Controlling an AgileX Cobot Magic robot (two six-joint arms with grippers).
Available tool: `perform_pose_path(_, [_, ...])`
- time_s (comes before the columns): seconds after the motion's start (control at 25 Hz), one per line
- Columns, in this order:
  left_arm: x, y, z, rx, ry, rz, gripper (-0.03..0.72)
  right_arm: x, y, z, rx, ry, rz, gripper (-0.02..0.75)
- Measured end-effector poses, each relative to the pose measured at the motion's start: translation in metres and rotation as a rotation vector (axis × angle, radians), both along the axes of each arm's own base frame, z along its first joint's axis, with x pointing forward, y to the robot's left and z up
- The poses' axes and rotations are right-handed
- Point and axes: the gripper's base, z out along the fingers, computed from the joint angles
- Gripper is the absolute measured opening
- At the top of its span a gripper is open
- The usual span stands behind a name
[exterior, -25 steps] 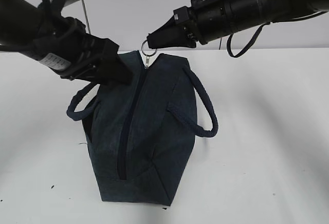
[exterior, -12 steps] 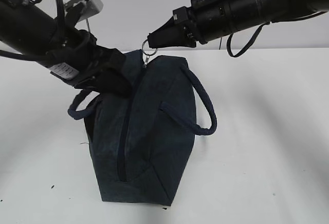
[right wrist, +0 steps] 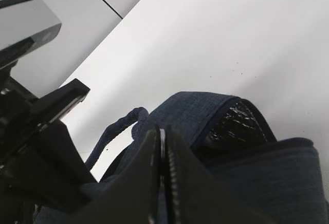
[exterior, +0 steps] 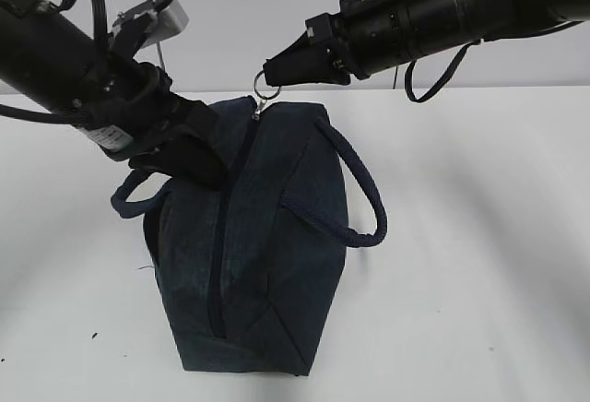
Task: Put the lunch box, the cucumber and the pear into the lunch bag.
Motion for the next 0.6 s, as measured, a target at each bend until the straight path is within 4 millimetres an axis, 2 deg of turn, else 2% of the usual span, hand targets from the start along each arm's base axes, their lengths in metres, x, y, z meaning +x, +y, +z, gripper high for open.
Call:
perform_pose_path(0.4, [-0.010, 0.003, 0.007, 0.018, 0.006, -0.071, -0.006, 0.005, -0.003, -0.002, -0.034, -0.023, -0.050, 0.006])
perform_pose_path(0.6, [-0.014, 0.004, 0.012, 0.020, 0.006, -0.086, -0.006, 0.015, -0.014, -0.005, -0.034, -0.021, -0.080, 0.006])
